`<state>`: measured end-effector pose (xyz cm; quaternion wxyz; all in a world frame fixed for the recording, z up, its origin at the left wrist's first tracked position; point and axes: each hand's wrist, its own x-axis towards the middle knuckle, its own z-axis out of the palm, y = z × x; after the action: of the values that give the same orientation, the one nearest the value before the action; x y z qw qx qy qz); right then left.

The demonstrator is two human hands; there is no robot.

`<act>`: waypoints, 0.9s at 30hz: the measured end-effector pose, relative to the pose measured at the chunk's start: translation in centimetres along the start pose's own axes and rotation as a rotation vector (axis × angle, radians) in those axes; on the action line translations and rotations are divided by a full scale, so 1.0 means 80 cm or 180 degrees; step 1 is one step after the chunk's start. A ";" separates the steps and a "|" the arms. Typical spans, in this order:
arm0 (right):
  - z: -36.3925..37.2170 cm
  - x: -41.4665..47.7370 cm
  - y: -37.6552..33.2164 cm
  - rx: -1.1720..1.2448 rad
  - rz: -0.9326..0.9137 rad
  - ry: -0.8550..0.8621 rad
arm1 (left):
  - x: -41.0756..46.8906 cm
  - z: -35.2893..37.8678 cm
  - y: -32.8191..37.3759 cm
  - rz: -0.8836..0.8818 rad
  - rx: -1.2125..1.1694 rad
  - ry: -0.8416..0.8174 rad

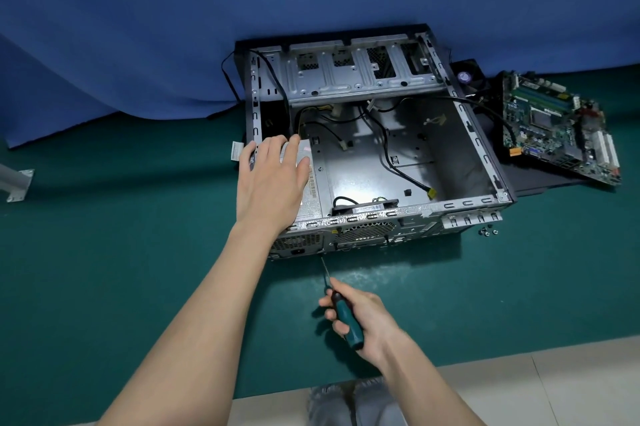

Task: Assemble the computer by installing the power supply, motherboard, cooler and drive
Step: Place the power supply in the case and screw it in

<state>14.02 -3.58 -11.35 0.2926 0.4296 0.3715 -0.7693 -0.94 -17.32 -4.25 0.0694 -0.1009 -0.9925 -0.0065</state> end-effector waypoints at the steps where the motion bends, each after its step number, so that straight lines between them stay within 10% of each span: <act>1: -0.004 -0.001 -0.002 -0.0094 0.0002 -0.0008 | 0.000 0.000 0.000 -0.0002 -0.0002 -0.0013; 27: 0.065 0.018 -0.017 0.1416 -0.0199 0.0636 | -0.001 -0.004 -0.001 0.0013 -0.0014 -0.0061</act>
<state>10.02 -7.31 -10.31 0.1287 0.5456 0.2332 -0.7946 -0.83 -17.42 -3.92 0.0596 -0.1032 -0.9928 -0.0076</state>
